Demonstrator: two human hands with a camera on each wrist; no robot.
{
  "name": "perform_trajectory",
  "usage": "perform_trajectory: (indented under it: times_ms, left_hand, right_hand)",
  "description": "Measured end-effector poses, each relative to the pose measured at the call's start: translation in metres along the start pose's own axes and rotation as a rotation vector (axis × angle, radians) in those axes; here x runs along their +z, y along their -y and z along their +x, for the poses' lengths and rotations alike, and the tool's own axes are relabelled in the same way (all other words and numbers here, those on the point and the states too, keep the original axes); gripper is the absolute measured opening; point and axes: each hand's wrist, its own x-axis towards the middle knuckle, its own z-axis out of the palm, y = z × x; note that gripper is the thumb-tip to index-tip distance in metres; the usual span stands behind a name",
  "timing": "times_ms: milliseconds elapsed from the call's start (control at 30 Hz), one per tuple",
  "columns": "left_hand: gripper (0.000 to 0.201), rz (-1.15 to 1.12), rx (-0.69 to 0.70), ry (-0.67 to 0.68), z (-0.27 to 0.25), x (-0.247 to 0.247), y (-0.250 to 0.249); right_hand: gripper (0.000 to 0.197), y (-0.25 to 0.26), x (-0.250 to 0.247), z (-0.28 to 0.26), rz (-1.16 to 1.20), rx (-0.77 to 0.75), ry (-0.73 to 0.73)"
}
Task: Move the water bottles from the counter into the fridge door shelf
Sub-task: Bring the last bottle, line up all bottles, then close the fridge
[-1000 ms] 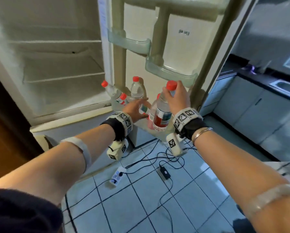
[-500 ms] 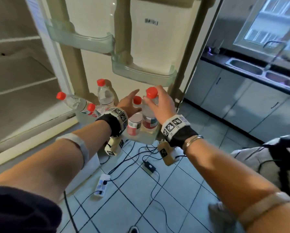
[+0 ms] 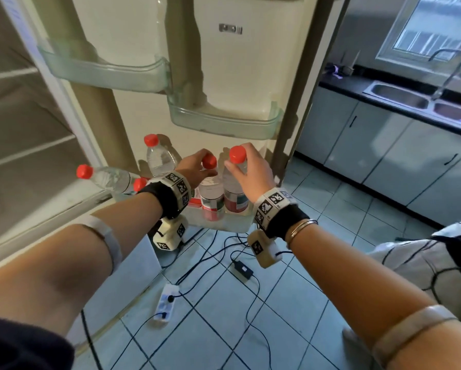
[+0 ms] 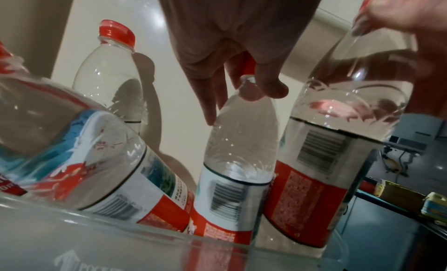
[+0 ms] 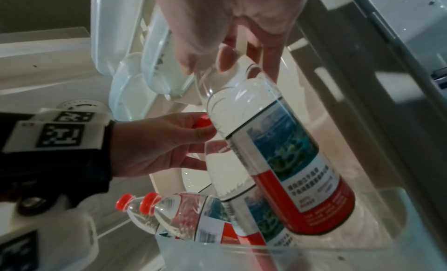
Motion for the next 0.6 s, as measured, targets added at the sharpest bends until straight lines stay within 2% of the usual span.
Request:
perform_trajectory:
  times_ms: [233,433,500,600]
  left_hand:
    - [0.044,-0.014,0.028,0.109,0.017,-0.008,0.002]
    - [0.045,-0.058,0.075,0.177,0.026,-0.015,0.005]
    - [0.045,-0.085,0.091,0.207,0.028,-0.014,0.004]
    - [0.047,-0.125,0.113,0.216,0.031,-0.010,0.005]
  right_hand:
    - [0.041,-0.019,0.014,0.029,-0.116,0.160,0.031]
    - [0.041,-0.017,0.016,0.043,-0.211,0.284,0.096]
    - [0.036,-0.022,0.019,0.041,-0.211,0.317,0.108]
    - [0.023,-0.027,0.028,0.036,-0.154,0.334,0.026]
